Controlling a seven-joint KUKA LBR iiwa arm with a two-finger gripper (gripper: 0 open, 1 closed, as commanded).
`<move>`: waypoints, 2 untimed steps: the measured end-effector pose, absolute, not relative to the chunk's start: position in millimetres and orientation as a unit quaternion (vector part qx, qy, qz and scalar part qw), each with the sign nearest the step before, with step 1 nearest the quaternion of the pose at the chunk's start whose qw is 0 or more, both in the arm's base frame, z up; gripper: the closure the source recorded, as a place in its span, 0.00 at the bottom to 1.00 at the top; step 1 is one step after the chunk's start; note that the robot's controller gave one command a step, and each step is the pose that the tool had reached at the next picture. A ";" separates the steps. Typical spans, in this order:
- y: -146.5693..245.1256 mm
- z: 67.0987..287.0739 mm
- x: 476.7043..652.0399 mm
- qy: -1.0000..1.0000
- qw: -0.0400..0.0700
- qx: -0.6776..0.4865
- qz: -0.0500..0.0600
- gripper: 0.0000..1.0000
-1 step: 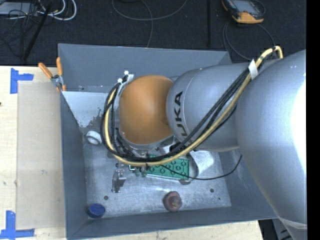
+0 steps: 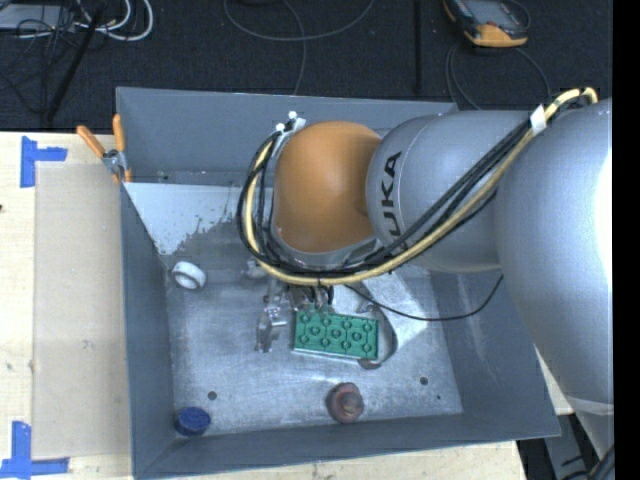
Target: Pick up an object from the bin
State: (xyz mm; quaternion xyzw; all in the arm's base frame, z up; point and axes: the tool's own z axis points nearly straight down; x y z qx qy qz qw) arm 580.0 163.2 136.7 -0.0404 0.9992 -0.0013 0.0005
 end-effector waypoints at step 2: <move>34.4 74.9 561.4 0.998 0.001 0.063 0.001 0.00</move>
Offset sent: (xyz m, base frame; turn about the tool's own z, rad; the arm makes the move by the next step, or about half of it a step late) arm -0.0065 -0.0722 0.0200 -0.0515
